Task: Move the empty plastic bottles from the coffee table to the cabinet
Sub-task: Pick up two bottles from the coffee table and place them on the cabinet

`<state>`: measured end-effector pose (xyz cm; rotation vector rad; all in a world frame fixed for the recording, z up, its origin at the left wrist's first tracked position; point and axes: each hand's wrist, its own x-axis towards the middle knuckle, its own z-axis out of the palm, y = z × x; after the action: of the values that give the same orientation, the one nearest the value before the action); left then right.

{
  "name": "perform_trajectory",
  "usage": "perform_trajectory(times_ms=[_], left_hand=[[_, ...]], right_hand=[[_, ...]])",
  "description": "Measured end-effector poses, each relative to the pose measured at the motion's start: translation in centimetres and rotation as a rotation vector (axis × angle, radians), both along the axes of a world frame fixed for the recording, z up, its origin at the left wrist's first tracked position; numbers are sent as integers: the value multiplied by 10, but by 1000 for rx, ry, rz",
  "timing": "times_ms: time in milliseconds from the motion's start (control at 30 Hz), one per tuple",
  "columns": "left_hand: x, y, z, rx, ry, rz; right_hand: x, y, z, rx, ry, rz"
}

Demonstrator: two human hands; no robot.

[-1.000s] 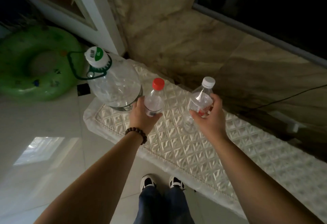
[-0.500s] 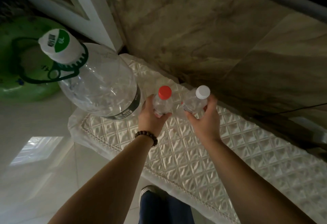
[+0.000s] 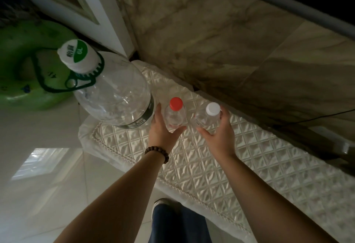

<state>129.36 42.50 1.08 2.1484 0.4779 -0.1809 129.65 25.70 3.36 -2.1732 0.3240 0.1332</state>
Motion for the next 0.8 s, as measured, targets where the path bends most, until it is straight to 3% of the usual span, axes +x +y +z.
perform_trajectory(times_ms=[400, 600, 800], left_hand=[[-70, -1, 183, 372, -113, -235], [-102, -7, 248, 545, -121, -337], [-115, -23, 269, 572, -153, -447]], right_hand=[[-63, -32, 166, -397, -3, 224], [-119, -57, 226, -528, -57, 162], [-156, -68, 247, -548, -47, 21]])
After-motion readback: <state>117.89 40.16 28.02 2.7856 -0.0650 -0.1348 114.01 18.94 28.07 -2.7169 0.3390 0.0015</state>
